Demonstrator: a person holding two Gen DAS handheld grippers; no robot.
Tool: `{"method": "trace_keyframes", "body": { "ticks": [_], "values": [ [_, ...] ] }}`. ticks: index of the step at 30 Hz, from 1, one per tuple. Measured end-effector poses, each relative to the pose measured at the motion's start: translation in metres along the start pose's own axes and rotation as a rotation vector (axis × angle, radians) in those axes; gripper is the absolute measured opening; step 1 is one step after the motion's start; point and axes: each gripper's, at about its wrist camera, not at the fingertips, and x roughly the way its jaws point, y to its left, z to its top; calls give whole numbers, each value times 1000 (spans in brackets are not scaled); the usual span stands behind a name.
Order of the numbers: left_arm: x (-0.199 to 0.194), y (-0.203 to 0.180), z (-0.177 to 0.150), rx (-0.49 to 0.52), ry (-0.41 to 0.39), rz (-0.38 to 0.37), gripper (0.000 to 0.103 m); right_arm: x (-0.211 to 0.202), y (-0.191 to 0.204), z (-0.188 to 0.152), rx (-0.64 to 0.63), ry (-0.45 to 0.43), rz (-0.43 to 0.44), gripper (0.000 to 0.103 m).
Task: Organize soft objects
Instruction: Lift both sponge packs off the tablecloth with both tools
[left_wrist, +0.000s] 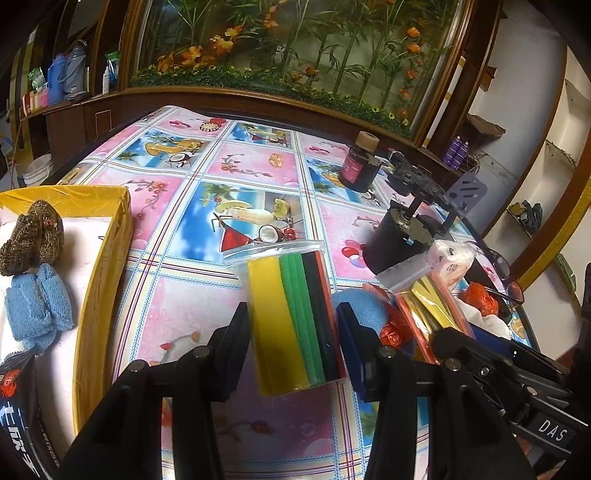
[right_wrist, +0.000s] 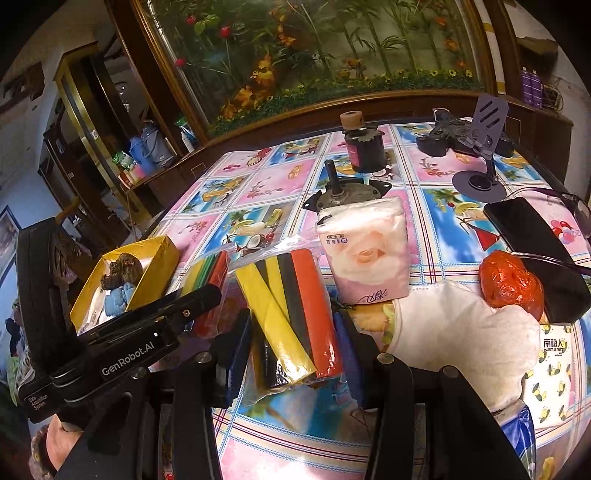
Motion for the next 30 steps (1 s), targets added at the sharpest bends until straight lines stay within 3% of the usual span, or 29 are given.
{"method": "trace_keyframes", "body": {
  "ticks": [30],
  "values": [
    [5, -1, -1, 3, 19, -9, 45, -1, 4, 4, 0, -11, 12, 49]
  ]
}}
